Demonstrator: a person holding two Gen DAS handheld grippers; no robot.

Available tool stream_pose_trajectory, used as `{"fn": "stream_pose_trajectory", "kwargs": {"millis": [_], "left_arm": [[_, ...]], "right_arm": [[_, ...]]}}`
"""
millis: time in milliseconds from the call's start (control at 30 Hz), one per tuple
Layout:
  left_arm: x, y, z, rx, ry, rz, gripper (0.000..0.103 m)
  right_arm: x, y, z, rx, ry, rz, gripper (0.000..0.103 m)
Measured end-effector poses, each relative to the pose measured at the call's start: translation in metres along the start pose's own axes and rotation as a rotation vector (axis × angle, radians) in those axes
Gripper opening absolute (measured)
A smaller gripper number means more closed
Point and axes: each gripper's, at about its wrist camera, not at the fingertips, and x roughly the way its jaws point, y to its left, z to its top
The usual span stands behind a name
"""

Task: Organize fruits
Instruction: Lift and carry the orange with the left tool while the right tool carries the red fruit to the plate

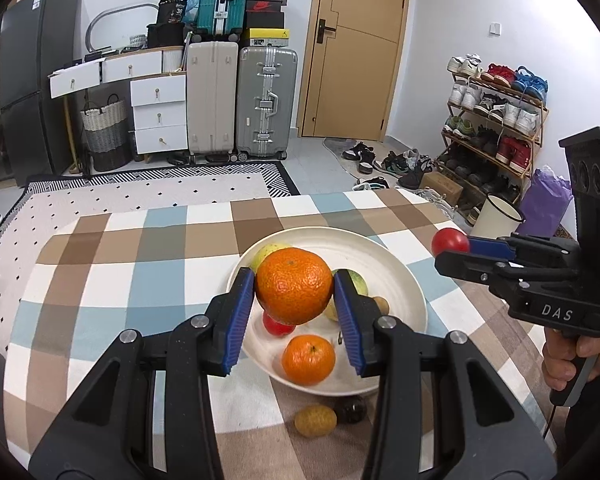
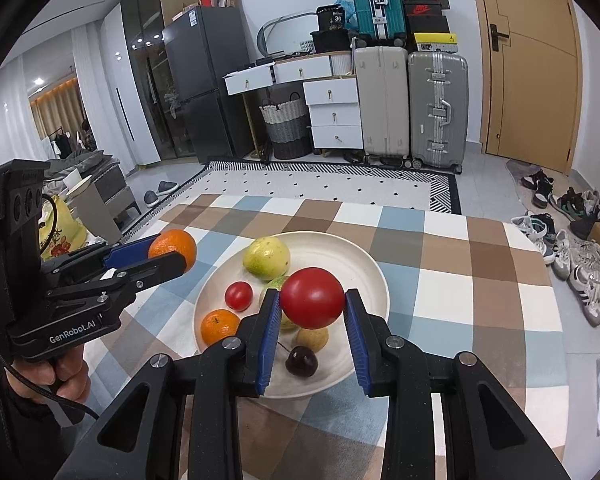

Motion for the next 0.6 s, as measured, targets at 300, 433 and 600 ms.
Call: {"fn": "stream_pose_trajectory", "kwargs": {"millis": [300, 433, 600], "left_arm": [[0.036, 0.011, -0.007, -0.005, 0.045, 0.015, 0.038], [0.047, 0.013, -0.012, 0.001, 0.061, 0.011, 0.038], [0.058, 0.010, -0.019, 0.003, 0.077, -0.004, 0.038]], "right_arm": [[0.024, -0.018, -0.005, 0.038, 0.028, 0.007, 0.033], [0.039, -0.023, -0.011, 0.042, 0.057, -0.001, 0.033], [0.051, -0.026, -0.017, 0.042, 0.084, -0.009, 0.033]]}}
